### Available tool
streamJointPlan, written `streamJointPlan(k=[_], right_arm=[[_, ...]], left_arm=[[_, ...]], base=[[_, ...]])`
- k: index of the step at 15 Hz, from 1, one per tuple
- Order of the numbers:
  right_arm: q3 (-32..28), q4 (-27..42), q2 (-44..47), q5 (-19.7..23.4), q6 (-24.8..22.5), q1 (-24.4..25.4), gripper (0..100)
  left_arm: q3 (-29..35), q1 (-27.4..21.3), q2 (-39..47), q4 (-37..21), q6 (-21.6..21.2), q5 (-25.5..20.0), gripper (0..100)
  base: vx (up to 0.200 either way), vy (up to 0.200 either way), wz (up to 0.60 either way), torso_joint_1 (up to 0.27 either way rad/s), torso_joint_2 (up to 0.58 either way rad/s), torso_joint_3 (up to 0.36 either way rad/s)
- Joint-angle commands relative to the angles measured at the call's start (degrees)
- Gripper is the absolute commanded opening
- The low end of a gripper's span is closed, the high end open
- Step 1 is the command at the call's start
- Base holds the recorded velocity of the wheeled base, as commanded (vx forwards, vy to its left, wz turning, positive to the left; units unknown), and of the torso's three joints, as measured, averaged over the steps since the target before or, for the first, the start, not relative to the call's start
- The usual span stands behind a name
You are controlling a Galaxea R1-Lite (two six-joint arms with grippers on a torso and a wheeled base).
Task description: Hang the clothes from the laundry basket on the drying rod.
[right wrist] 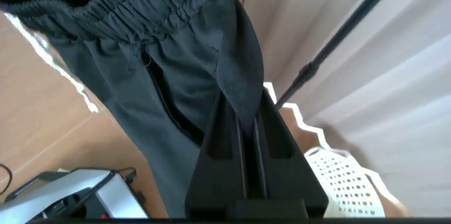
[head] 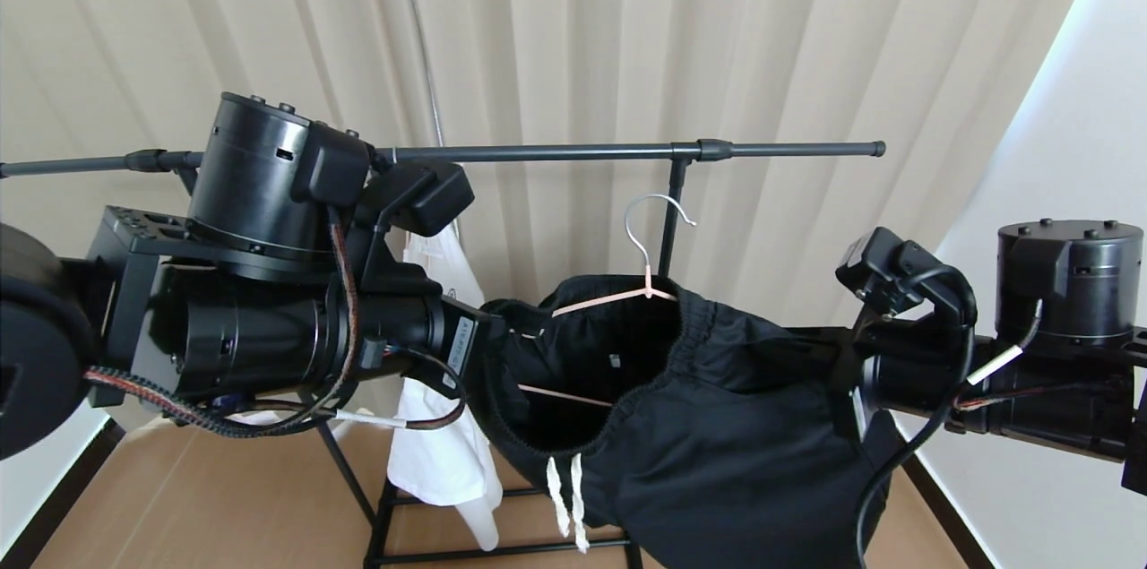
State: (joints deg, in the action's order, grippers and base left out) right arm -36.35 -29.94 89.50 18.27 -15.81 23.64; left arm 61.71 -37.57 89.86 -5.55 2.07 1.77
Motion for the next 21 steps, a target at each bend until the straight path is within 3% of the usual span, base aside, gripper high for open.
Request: streamJointPlan(k=[1, 7, 9, 12, 16, 21], right_arm=[[1.7, -2.0, 1.6, 0.0, 0.0, 1.0, 0], [5.8, -9.5, 5.2, 0.0, -1.5, 3.3, 0], [5.5, -11.1, 5.3, 0.3, -0.8, 3.3, 0], [5.6, -15.3, 5.3, 0.3, 4.8, 4.2, 0], [5.2, -15.8, 5.4, 0.2, 5.2, 4.2, 0], [4.4, -19.3, 7.6, -0.2, 8.8, 4.2, 0]], left_arm=[[0.7, -1.6, 0.2, -0.3, 1.4, 0.0, 0], [6.7, -1.7, 1.6, -0.3, 7.2, -0.1, 0], [5.4, -1.6, 1.9, -0.3, 7.2, 0.0, 0], [3.0, -1.9, 1.8, -0.3, 6.8, 0.7, 0], [0.6, -3.2, 1.6, -0.4, 5.1, 4.7, 0], [-1.7, -5.5, 0.8, -0.3, 5.0, 4.6, 0]], base=[[0.0, 0.0, 0.0, 0.0, 0.0, 0.0], [0.0, 0.0, 0.0, 0.0, 0.0, 0.0], [0.0, 0.0, 0.0, 0.0, 0.0, 0.0], [0.0, 0.0, 0.0, 0.0, 0.0, 0.0], [0.0, 0.0, 0.0, 0.0, 0.0, 0.0], [0.0, 0.0, 0.0, 0.0, 0.0, 0.0]])
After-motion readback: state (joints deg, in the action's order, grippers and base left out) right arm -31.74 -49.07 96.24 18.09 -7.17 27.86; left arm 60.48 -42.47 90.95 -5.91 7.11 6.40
